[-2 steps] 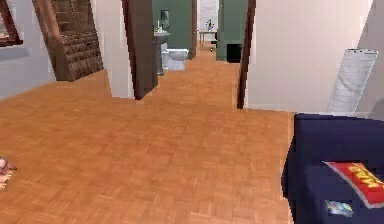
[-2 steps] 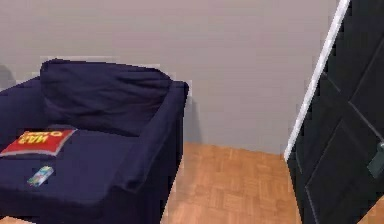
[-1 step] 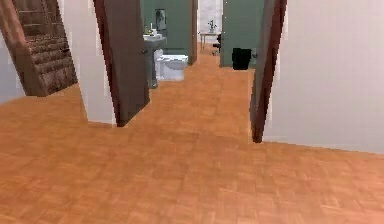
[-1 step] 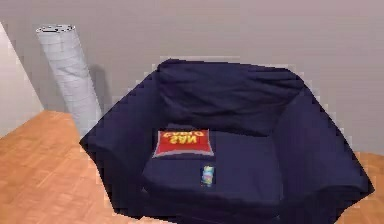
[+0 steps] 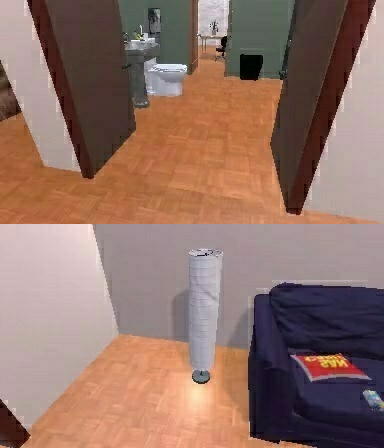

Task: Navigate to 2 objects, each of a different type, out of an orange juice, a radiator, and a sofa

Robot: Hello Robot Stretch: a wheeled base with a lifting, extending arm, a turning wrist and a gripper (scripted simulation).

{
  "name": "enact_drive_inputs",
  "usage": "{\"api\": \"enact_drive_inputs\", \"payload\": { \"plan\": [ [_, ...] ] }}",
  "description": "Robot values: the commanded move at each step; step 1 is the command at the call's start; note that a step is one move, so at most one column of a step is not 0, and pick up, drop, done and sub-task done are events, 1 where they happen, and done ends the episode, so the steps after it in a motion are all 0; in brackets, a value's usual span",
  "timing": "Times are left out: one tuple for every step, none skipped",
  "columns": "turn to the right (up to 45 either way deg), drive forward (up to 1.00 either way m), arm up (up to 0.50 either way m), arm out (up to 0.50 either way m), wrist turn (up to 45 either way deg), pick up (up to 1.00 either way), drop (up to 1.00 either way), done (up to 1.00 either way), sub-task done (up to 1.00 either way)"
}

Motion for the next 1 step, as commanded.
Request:
{"api": "enact_drive_inputs", "payload": {
  "plan": [
    [0.0, 1.00, 0.00, 0.00, 0.0, 0.00, 0.00, 0.00, 0.00]
  ]
}}
